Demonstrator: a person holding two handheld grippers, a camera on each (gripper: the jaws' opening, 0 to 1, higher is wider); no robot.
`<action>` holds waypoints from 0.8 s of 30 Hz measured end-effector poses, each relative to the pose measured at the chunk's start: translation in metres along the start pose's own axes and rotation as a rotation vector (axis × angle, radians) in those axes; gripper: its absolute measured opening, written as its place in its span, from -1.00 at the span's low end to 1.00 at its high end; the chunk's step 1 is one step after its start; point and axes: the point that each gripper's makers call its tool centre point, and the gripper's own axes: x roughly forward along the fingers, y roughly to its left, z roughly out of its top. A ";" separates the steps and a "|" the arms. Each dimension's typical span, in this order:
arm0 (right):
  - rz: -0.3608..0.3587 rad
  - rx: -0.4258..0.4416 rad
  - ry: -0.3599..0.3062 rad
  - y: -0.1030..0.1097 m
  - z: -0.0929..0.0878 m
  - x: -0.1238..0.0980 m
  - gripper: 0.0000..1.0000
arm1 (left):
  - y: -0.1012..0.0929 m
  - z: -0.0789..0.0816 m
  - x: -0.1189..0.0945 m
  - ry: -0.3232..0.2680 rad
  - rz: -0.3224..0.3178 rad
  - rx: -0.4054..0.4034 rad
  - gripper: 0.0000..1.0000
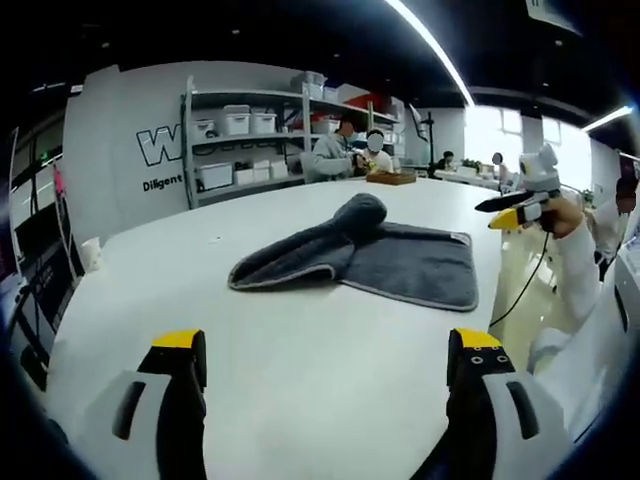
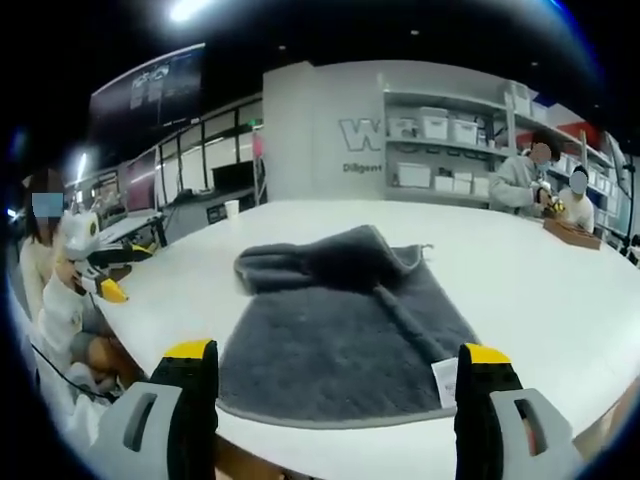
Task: Open the folded towel by lifting each exposed corner and separating the folded layers until the towel lies flat within the target outline without major curled edges
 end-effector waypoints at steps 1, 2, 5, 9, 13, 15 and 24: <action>-0.005 0.002 0.000 -0.002 0.000 -0.001 0.99 | 0.000 -0.001 0.000 -0.002 0.000 -0.003 0.99; -0.011 0.003 0.000 -0.004 0.000 -0.002 0.99 | 0.000 -0.001 0.000 -0.004 0.001 -0.005 0.99; -0.034 0.013 -0.001 -0.014 -0.001 -0.006 0.99 | 0.000 -0.003 0.002 -0.007 0.009 -0.005 0.99; -0.074 0.044 0.017 -0.031 -0.011 -0.013 0.99 | 0.008 -0.005 0.003 0.007 0.041 0.031 0.99; -0.127 0.075 0.053 -0.050 -0.029 -0.020 0.99 | 0.013 -0.005 0.005 0.018 0.041 0.042 0.99; -0.135 0.096 0.064 -0.058 -0.036 -0.020 0.99 | 0.014 -0.004 0.006 0.018 0.039 0.042 0.99; -0.100 0.242 0.048 -0.079 -0.054 -0.003 0.99 | 0.009 -0.003 0.013 0.003 0.019 0.025 0.99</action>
